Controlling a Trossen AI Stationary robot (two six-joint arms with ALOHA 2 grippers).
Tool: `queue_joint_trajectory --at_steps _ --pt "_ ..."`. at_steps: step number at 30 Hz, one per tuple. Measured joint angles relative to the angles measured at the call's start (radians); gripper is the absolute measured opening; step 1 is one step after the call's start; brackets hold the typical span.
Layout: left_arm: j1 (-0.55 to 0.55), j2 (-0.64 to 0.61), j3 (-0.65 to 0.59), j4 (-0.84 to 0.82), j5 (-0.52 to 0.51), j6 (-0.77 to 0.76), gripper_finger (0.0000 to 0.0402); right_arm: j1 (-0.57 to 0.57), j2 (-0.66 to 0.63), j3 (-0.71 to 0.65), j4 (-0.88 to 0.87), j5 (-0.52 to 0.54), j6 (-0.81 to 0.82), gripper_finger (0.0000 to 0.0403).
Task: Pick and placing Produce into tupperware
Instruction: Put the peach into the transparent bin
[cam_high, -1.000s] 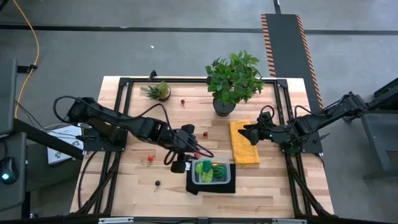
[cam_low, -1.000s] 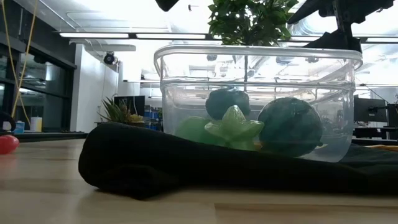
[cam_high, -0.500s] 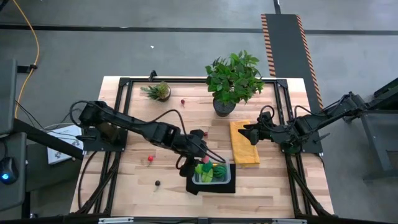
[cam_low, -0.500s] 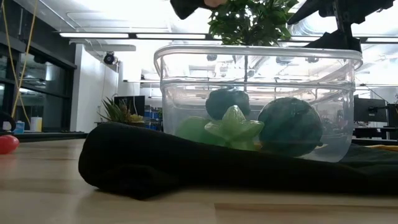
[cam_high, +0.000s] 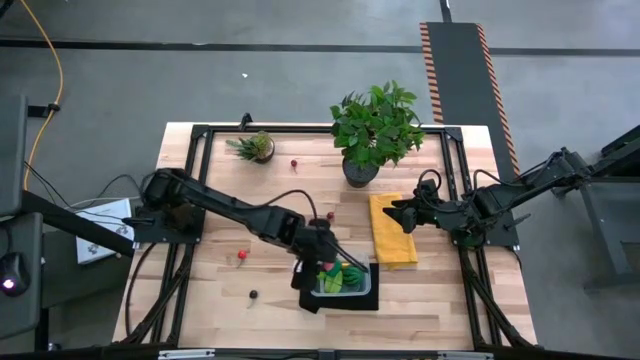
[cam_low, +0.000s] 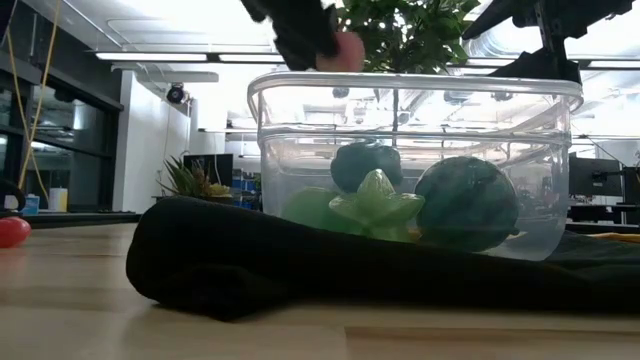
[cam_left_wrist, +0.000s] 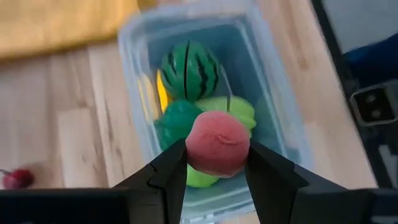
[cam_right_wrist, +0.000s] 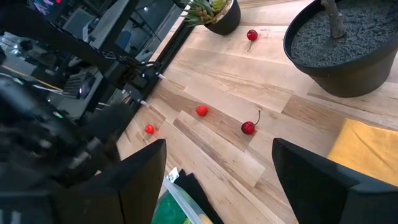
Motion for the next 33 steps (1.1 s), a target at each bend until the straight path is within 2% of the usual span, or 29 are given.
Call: queue_joint_trajectory --at_steps 7,33 --pt "0.0 0.048 -0.001 -0.006 0.026 -0.004 0.0138 0.0 0.0 0.0 0.0 0.0 -0.001 0.0282" --pt "0.0 0.081 -0.001 -0.027 0.044 -0.001 0.0138 0.0 0.0 0.0 -0.006 -0.008 -0.003 0.0282"
